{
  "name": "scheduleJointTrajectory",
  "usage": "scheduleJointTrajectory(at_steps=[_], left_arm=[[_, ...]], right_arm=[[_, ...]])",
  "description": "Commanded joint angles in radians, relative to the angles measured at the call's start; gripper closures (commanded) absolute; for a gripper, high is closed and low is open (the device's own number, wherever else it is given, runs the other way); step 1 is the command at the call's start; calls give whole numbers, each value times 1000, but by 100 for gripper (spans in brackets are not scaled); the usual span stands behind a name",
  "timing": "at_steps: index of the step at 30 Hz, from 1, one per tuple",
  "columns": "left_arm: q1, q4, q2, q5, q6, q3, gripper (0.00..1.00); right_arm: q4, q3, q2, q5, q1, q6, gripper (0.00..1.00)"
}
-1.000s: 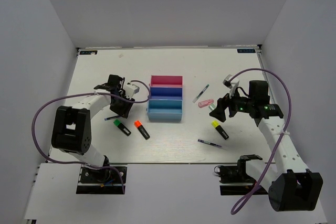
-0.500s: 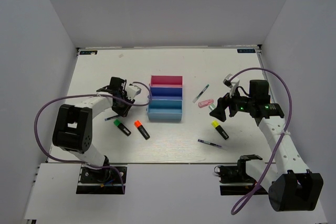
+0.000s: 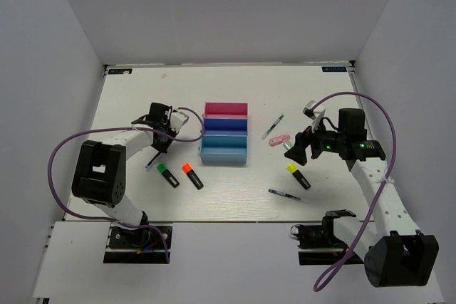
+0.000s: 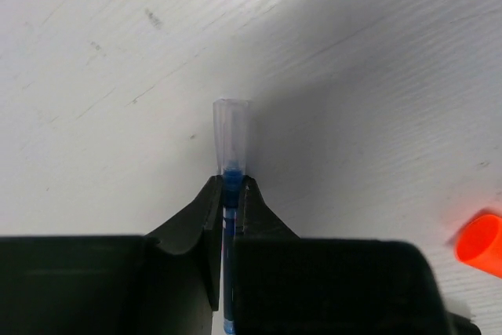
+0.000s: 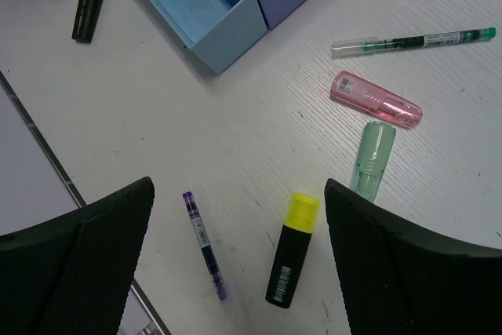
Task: Sort the stationery into containers
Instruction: Pick up the pen from the center of the board, then place the pen in the storage box.
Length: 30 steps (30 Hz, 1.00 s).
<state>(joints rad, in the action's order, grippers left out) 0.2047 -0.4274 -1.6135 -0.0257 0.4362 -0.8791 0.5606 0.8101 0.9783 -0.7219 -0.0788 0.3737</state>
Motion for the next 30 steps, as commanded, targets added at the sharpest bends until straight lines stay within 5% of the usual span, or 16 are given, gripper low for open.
scheduleJointTrajectory(at_steps=[1, 10, 19, 30], left_arm=[[-19, -10, 50, -54, -37, -85, 100], [169, -103, 136, 76, -13, -375, 100], [369, -205, -156, 167, 267, -739, 100], [374, -48, -287, 351, 449, -779, 100]], right_arm=[[5, 34, -10, -30, 1, -2, 10], [1, 29, -4, -21, 2, 1, 10], [-7, 26, -4, -2, 2, 5, 10], [-7, 23, 13, -10, 1, 14, 10]])
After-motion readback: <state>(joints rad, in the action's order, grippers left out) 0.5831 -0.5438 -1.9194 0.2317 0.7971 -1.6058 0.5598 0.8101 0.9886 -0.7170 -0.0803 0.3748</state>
